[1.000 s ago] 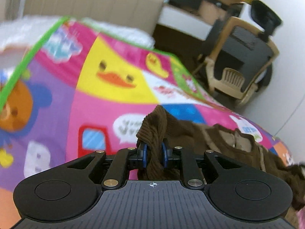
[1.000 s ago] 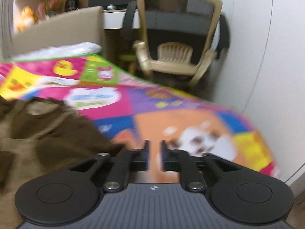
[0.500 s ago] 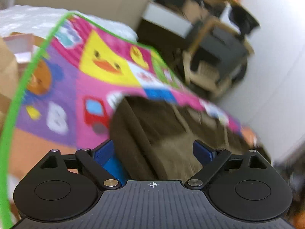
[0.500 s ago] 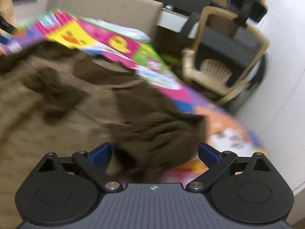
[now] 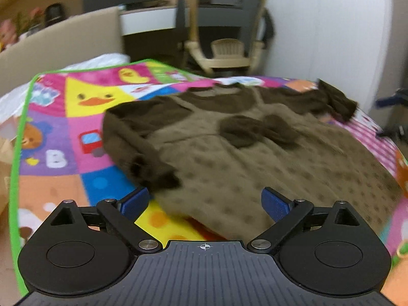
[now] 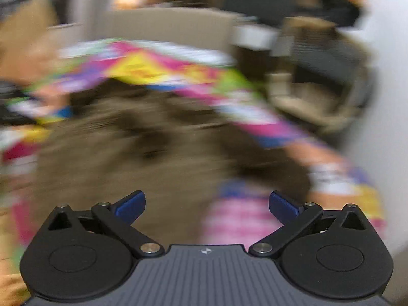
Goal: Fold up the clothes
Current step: 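Lay the dress flat on the mat and open both grippers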
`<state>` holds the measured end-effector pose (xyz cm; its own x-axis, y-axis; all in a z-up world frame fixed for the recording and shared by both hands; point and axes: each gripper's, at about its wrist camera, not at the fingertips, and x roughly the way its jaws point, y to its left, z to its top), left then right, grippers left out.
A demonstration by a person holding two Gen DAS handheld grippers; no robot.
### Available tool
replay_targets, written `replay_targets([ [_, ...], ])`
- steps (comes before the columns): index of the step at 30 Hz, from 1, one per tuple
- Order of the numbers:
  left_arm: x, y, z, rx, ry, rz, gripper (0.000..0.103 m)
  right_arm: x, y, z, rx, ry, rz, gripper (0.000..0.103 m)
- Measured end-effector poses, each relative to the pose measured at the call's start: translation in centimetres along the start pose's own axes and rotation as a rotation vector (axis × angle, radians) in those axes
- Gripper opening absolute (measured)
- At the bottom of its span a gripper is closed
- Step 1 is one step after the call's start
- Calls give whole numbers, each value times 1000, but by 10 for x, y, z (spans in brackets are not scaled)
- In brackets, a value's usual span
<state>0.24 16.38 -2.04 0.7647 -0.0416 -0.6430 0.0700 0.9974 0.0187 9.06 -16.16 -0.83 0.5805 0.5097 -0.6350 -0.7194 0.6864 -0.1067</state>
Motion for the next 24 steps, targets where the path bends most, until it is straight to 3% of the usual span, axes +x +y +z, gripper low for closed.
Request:
replay_targets([
  [5,-17,-30,-19,77,-5,18,99,5,70,-16,-87,65,275,103],
  [7,-25,-36,-24,94,-15,54,99,12,91,-18,-150,87,326,103],
  [10,-40,-42,-27,79,-38,45,99,22,121,-21,-255,119,380,103],
  [12,-46,-52,-33,82,-41,3,99,27,135,-25,-317,100,318,101],
  [13,-48,-59,-36,101,-34,-23,99,27,140,-26,-338,74,263,88],
  [14,-49,-66,-39,120,-27,-49,99,27,141,-24,-345,41,193,81],
  [15,-49,-75,-43,150,-18,-72,99,26,136,-17,-325,-15,88,75],
  [17,-43,-90,-46,190,-13,-100,100,18,119,2,-232,-136,-57,75],
  [20,-23,-109,-46,216,-1,-109,100,4,104,23,-142,-248,-111,75],
  [22,-3,-119,-45,251,0,-77,100,0,101,27,-123,-272,-105,75],
  [24,16,-122,-40,287,-9,3,100,1,103,25,-131,-263,-91,76],
])
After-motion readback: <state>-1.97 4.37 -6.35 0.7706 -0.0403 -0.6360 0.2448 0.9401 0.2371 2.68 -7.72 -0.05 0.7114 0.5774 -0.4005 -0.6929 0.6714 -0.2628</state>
